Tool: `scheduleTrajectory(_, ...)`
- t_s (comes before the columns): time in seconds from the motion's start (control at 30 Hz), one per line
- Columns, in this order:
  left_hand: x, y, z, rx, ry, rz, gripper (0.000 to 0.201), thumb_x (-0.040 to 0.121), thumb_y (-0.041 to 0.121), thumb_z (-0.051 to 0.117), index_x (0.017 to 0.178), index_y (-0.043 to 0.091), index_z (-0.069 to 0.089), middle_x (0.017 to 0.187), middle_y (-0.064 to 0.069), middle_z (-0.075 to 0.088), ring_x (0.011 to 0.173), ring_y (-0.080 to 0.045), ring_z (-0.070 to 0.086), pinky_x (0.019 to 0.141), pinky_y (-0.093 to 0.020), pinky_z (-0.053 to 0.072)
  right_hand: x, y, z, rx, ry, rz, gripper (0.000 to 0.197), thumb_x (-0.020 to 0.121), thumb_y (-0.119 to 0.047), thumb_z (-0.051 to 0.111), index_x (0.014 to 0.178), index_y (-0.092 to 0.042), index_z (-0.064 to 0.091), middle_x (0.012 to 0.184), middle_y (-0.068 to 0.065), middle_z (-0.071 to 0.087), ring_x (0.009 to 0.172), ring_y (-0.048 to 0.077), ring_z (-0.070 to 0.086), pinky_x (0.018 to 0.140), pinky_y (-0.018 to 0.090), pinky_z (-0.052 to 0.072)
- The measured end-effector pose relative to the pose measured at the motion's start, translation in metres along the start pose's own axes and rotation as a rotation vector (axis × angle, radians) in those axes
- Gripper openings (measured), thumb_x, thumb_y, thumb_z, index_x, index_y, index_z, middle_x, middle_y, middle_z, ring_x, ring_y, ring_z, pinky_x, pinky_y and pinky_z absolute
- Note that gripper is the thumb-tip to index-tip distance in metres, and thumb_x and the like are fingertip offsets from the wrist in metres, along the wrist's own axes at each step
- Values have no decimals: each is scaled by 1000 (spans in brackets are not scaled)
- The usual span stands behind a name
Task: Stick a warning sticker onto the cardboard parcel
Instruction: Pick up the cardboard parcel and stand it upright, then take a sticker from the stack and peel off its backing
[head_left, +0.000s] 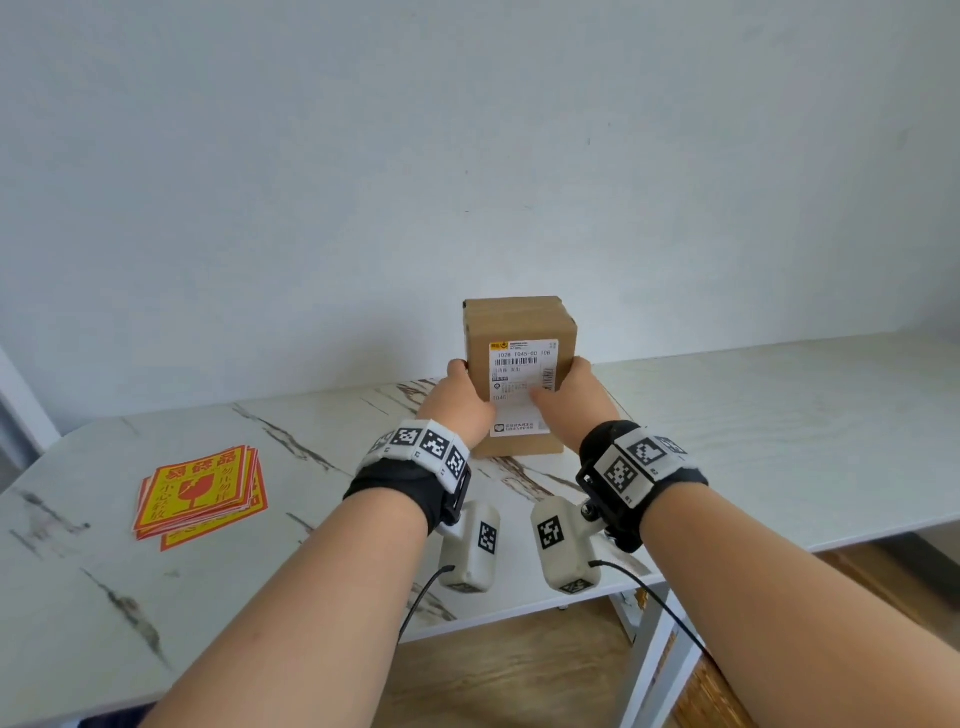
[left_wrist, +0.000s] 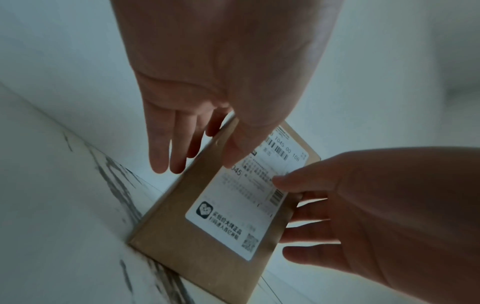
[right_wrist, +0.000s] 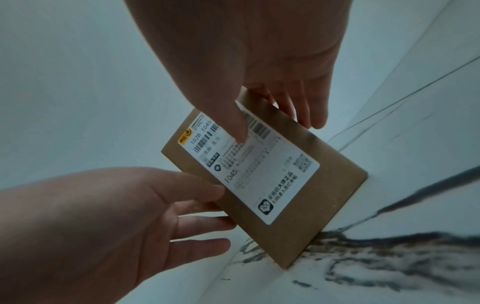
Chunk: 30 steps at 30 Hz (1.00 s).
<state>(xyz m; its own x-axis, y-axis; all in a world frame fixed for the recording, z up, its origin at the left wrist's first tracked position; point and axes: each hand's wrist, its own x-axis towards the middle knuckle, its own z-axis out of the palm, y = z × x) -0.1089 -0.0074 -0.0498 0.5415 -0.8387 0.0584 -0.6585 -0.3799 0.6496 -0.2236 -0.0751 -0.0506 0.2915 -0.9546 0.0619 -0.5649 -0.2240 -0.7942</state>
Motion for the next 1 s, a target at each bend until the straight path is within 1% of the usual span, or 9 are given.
scheduleTrajectory(0.1, 3, -4, -6, 56, 23, -13, 56, 90, 12, 46, 144, 10, 30, 123, -13, 61, 105, -32, 63, 82, -38, 52, -3, -4, -3, 7, 109, -53, 56, 89, -18, 56, 139, -13, 32, 132, 14, 48, 117, 35, 55, 96, 49, 49)
scheduleTrajectory(0.2, 6, -12, -18, 64, 57, -36, 61, 88, 10, 45, 147, 11, 28, 123, -15, 60, 107, -35, 62, 86, -40, 52, -11, -16, -11, -38, 215, -202, 65, 90, -13, 52, 148, -14, 23, 144, 15, 36, 131, 33, 39, 106, 44, 40)
scheduleTrajectory(0.33, 4, -27, -42, 75, 122, -72, 57, 90, 9, 45, 145, 8, 30, 135, -17, 52, 116, -36, 57, 91, -37, 48, -26, -40, -8, -201, 272, -441, 56, 91, -12, 51, 144, -10, 34, 151, 16, 29, 143, 31, 23, 118, 40, 27)
scheduleTrajectory(0.43, -2, -47, -61, 112, 168, -135, 51, 92, 8, 43, 142, 4, 34, 139, -19, 48, 122, -36, 54, 94, -37, 45, -35, -58, 10, -198, 246, -541, 48, 90, -11, 49, 138, -10, 44, 148, 13, 35, 141, 28, 27, 115, 36, 26)
scheduleTrajectory(0.53, -9, -81, -79, 141, 184, -238, 49, 91, 4, 41, 140, 2, 37, 139, -21, 49, 123, -37, 53, 98, -38, 44, -46, -74, 39, -133, 172, -597, 41, 92, -9, 48, 132, -12, 52, 144, 10, 42, 139, 25, 32, 107, 35, 34)
scheduleTrajectory(0.63, -17, -122, -98, 203, 209, -362, 43, 89, 2, 41, 132, -1, 46, 132, -23, 54, 119, -38, 55, 96, -39, 46, -58, -88, 76, -142, 41, -626, 38, 92, -10, 48, 130, -13, 54, 138, 9, 47, 132, 25, 40, 103, 35, 40)
scheduleTrajectory(0.83, -23, -204, -123, 405, 231, -580, 32, 84, 11, 45, 110, 3, 61, 123, -22, 61, 115, -41, 57, 100, -48, 45, -74, -111, 141, -314, -369, -435, 49, 91, -19, 50, 139, -18, 44, 143, 10, 43, 120, 29, 53, 96, 37, 48)
scheduleTrajectory(0.87, -23, -212, -125, 440, 197, -614, 32, 86, 12, 44, 111, 3, 61, 125, -22, 60, 117, -42, 55, 102, -49, 44, -76, -112, 151, -350, -413, -420, 50, 90, -20, 50, 140, -19, 43, 143, 9, 44, 121, 29, 53, 97, 36, 47)
scheduleTrajectory(1.0, -18, -245, -124, 520, 104, -712, 42, 94, 13, 40, 134, 1, 45, 140, -26, 48, 127, -49, 45, 105, -55, 39, -84, -114, 178, -419, -514, -385, 49, 92, -21, 50, 140, -17, 42, 140, 10, 48, 121, 29, 54, 94, 35, 45)
